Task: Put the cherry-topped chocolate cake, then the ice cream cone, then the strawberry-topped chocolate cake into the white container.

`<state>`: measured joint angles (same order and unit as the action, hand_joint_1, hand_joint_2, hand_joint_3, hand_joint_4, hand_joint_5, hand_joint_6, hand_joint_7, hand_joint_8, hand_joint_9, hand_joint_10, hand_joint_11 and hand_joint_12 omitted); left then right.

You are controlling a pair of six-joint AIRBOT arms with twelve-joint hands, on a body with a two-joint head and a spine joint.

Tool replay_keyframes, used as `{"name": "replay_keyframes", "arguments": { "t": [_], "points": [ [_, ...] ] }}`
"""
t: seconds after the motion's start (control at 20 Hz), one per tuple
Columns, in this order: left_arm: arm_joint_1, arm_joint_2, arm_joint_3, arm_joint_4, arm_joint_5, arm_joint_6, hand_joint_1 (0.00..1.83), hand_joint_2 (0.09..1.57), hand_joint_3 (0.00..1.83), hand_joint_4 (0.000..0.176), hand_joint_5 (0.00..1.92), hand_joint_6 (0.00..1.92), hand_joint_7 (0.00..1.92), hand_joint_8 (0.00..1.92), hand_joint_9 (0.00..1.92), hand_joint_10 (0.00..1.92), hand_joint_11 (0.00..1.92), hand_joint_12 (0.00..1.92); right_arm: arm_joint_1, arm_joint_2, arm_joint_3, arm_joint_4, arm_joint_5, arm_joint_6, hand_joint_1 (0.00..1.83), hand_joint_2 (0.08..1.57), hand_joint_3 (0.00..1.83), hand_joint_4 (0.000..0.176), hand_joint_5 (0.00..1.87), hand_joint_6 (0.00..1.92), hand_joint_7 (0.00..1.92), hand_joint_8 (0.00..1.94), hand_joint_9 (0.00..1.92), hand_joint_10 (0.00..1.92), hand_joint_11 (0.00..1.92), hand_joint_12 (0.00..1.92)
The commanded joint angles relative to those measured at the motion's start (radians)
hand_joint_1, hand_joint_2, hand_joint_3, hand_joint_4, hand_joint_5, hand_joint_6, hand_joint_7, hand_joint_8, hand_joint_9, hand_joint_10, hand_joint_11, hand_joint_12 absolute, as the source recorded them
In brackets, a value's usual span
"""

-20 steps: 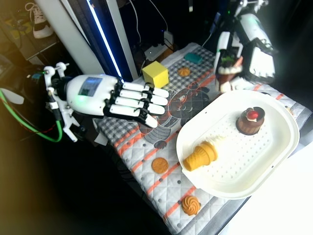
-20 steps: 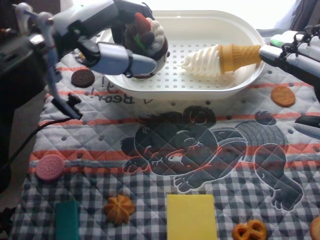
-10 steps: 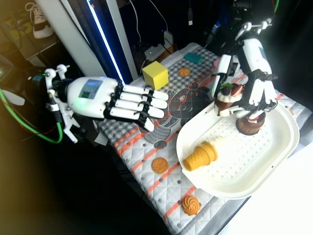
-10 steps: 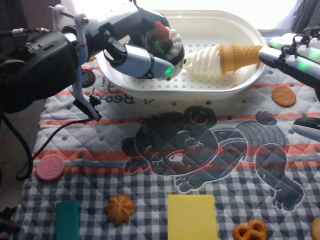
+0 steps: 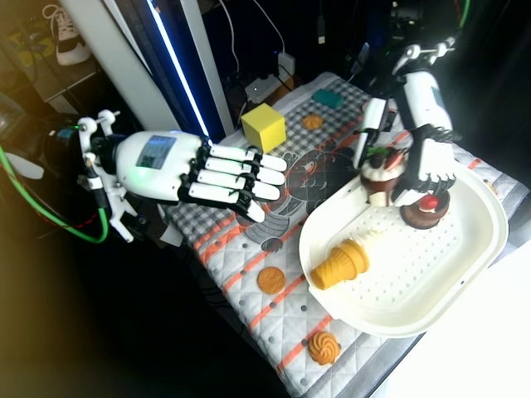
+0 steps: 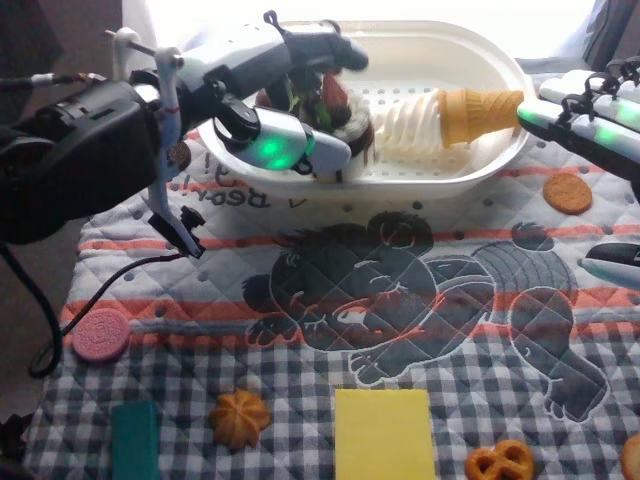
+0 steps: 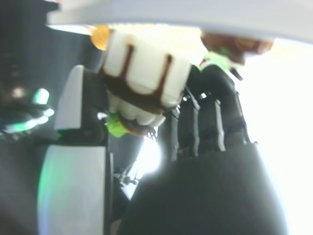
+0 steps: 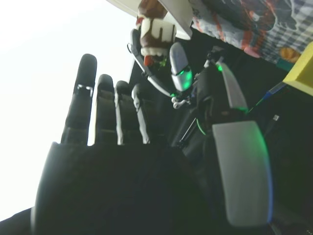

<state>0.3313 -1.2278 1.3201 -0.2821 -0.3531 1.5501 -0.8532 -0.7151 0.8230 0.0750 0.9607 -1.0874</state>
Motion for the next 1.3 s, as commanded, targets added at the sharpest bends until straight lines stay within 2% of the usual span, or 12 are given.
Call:
{"name": "replay_keyframes", "arguments": {
  "t": [0.0,0.05,0.15,0.2,0.3,0.4,0.6,0.7,0.8,0.9,1.2,1.25],
  "points": [
    [-0.006,0.018,-0.006,0.003,-0.138,-0.005,0.96,1.05,0.00,0.102,0.10,0.35,0.07,0.37,0.00,0.94,0.00,1.88,0.005,0.003,0.002,0.005,0.129,0.003,0.67,1.24,0.00,0.000,0.00,0.00,0.01,0.00,0.01,0.14,0.00,0.87],
    [-0.005,0.025,-0.015,0.008,-0.148,-0.005,0.96,1.05,0.00,0.132,0.05,0.33,0.03,0.22,0.00,0.60,0.00,1.80,0.005,0.003,0.002,0.005,0.130,0.003,0.65,1.23,0.00,0.000,0.00,0.00,0.04,0.01,0.00,0.22,0.00,0.95],
    [-0.003,0.038,-0.033,0.019,-0.169,-0.005,0.90,1.04,0.00,0.136,0.03,0.25,0.00,0.04,0.00,0.19,0.00,1.40,0.005,0.003,0.001,0.005,0.131,0.003,0.65,1.23,0.00,0.000,0.00,0.00,0.05,0.01,0.00,0.27,0.00,1.01],
    [0.000,0.049,-0.046,0.022,-0.190,-0.005,0.89,1.04,0.00,0.142,0.03,0.17,0.00,0.01,0.00,0.16,0.00,1.20,0.004,0.004,0.001,0.005,0.132,0.003,0.66,1.22,0.00,0.000,0.00,0.00,0.06,0.01,0.00,0.28,0.00,1.01],
    [0.013,0.090,-0.088,0.028,-0.249,-0.005,0.88,1.06,0.00,0.111,0.03,0.06,0.00,0.00,0.00,0.05,0.00,0.74,0.004,0.006,-0.001,0.005,0.135,0.003,0.67,1.22,0.00,0.000,0.00,0.00,0.06,0.01,0.00,0.25,0.00,0.93],
    [0.036,0.154,-0.152,0.040,-0.333,-0.007,0.89,1.07,0.00,0.144,0.01,0.01,0.00,0.00,0.00,0.00,0.00,0.08,0.002,0.011,-0.007,0.005,0.141,0.004,0.67,1.21,0.00,0.000,0.00,0.00,0.04,0.00,0.00,0.24,0.00,0.90],
    [0.117,0.273,-0.255,0.084,-0.520,-0.087,0.83,1.06,0.00,0.176,0.01,0.00,0.00,0.00,0.01,0.00,0.07,0.04,-0.008,0.025,-0.019,0.005,0.162,0.004,0.68,1.23,0.00,0.000,0.00,0.00,0.01,0.00,0.00,0.21,0.00,1.05],
    [0.193,0.335,-0.317,0.084,-0.650,-0.097,0.78,1.09,0.00,0.176,0.00,0.00,0.00,0.00,0.00,0.00,0.00,0.41,-0.024,0.039,-0.031,0.009,0.193,0.004,0.69,1.20,0.00,0.000,0.00,0.00,0.00,0.00,0.00,0.15,0.00,1.13],
    [0.261,0.378,-0.362,0.077,-0.752,-0.106,0.74,1.10,0.00,0.176,0.00,0.00,0.00,0.00,0.01,0.00,0.00,0.44,-0.036,0.052,-0.038,0.018,0.218,0.004,0.67,1.22,0.00,0.000,0.00,0.00,0.00,0.00,0.00,0.17,0.00,1.00],
    [0.318,0.414,-0.399,0.063,-0.837,-0.108,0.65,1.18,0.01,0.176,0.00,0.00,0.00,0.00,0.00,0.00,0.00,0.06,-0.045,0.063,-0.046,0.028,0.247,0.003,0.66,1.21,0.00,0.000,0.00,0.00,0.00,0.00,0.00,0.19,0.00,0.96],
    [0.463,0.486,-0.471,0.030,-1.025,-0.140,0.47,1.25,0.00,0.176,0.00,0.00,0.00,0.00,0.00,0.00,0.05,0.04,-0.069,0.096,-0.069,0.066,0.349,-0.016,0.63,1.21,0.00,0.000,0.00,0.00,0.00,0.00,0.00,0.16,0.00,0.79],
    [0.484,0.497,-0.485,0.027,-1.057,-0.140,0.50,1.25,0.00,0.176,0.00,0.00,0.00,0.00,0.00,0.00,0.05,0.04,-0.074,0.106,-0.077,0.074,0.379,-0.028,0.58,1.20,0.00,0.028,0.00,0.00,0.00,0.00,0.00,0.10,0.00,0.75]
  ]
}}
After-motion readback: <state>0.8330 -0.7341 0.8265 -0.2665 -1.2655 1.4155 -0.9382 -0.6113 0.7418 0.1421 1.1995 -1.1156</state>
